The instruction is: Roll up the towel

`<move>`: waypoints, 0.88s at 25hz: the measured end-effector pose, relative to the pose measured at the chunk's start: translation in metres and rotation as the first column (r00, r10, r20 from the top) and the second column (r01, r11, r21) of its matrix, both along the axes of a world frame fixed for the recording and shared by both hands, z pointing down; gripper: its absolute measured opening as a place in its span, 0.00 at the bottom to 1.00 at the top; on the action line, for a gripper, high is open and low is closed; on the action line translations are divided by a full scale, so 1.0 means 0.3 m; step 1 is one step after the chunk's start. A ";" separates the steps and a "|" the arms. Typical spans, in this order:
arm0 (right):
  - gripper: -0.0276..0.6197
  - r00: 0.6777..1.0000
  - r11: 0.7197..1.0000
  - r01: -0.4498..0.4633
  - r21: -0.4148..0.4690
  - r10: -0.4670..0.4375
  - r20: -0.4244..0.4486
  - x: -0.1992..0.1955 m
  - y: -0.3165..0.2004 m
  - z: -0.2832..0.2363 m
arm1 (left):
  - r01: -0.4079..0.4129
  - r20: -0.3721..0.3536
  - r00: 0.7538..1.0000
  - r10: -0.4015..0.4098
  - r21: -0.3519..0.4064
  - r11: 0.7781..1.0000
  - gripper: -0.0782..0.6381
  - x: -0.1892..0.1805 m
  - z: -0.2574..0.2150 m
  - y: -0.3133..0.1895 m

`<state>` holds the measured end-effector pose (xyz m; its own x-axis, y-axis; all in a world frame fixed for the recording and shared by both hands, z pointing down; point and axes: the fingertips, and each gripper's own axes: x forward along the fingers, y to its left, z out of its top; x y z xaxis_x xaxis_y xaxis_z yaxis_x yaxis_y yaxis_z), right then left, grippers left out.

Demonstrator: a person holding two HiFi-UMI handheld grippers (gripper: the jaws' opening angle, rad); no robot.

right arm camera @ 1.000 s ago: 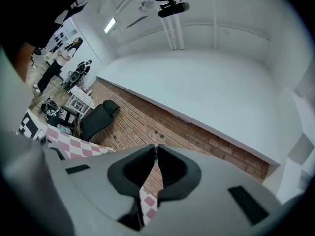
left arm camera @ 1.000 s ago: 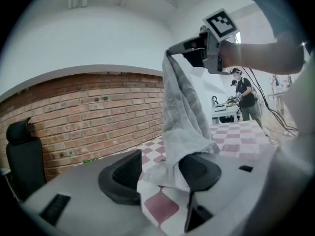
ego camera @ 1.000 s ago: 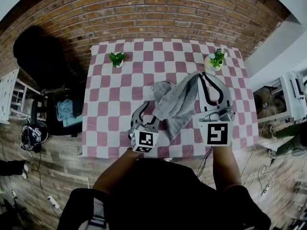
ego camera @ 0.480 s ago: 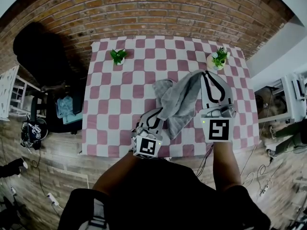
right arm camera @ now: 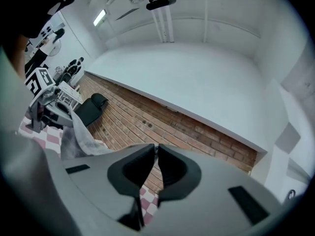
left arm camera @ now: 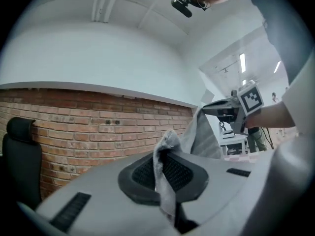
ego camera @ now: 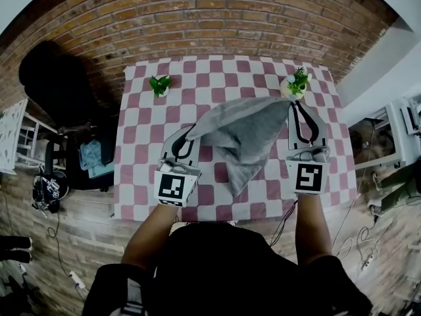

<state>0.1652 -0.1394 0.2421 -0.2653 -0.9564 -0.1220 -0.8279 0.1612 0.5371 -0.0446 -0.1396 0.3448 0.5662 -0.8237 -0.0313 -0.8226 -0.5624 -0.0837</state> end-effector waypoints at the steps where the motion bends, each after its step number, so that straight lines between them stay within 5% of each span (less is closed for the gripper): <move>1: 0.08 1.000 1.000 -0.002 0.008 0.001 0.018 0.012 0.003 -0.002 | 0.005 -0.002 1.000 -0.005 0.009 1.000 0.12 -0.012 -0.019 -0.015; 10: 0.09 0.991 1.000 0.029 0.006 -0.029 0.127 0.074 0.025 0.024 | 0.024 -0.009 1.000 -0.023 0.066 0.998 0.12 -0.049 -0.202 -0.079; 22: 0.08 0.982 0.994 0.107 0.026 -0.109 0.157 0.131 0.057 0.018 | 0.108 0.006 0.994 -0.109 0.128 0.986 0.12 -0.030 -0.310 -0.053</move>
